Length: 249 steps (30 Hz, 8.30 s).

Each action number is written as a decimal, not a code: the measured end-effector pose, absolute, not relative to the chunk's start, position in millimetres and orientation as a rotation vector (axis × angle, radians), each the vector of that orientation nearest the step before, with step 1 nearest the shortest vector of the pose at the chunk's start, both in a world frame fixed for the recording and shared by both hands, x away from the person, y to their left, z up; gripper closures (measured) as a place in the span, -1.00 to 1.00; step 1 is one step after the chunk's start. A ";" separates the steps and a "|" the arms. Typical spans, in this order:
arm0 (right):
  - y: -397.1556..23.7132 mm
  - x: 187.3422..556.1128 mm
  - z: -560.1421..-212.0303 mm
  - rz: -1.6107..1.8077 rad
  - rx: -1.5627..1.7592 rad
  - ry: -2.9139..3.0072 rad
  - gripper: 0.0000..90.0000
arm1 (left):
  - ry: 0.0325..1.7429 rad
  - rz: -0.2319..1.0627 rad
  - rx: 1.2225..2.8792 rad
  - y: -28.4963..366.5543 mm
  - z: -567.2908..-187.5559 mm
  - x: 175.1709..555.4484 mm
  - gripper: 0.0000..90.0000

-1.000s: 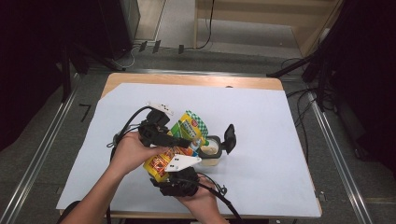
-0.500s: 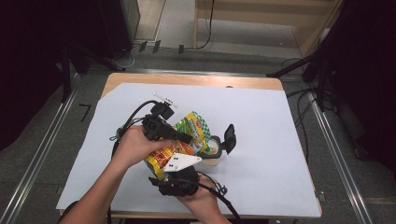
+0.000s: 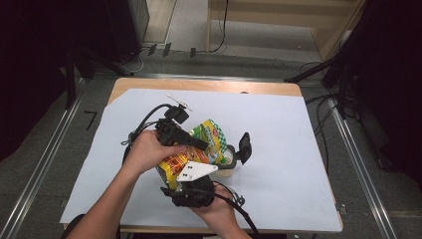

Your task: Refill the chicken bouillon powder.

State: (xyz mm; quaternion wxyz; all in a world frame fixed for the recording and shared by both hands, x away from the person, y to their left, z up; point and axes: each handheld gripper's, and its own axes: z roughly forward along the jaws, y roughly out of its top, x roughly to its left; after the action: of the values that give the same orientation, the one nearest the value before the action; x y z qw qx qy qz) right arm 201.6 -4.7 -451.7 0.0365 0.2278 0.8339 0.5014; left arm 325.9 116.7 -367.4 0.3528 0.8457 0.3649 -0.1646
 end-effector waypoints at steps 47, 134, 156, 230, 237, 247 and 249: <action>-11.0 202.9 -438.0 1.619 0.682 2.536 0.21 | 1.037 -0.459 2.142 116.6 -358.1 326.9 0.59; -13.0 214.3 -430.6 1.625 0.748 2.495 0.23 | 1.074 -0.494 2.197 101.7 -351.6 350.8 0.62; -14.2 213.6 -431.6 1.682 0.767 2.496 0.32 | 1.018 -0.372 2.247 91.0 -338.4 334.2 0.65; -13.2 220.8 -429.7 1.627 0.735 2.448 0.36 | 1.015 -0.326 2.147 93.3 -330.0 332.5 0.58; -16.3 223.6 -431.0 1.646 0.780 2.445 0.36 | 1.013 -0.319 2.134 93.8 -329.1 332.5 0.58; -17.0 222.8 -429.0 1.657 0.776 2.440 0.36 | 1.010 -0.321 2.132 94.6 -329.8 333.7 0.57; -17.2 222.4 -428.0 1.660 0.777 2.446 0.36 | 1.016 -0.324 2.128 94.7 -330.2 334.2 0.57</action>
State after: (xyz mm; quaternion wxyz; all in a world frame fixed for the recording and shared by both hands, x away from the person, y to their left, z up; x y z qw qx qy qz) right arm 222.4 -17.2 -428.0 0.0426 0.2539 0.7996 0.5425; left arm 334.2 94.7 -330.2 0.3717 0.8300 0.3963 -0.1263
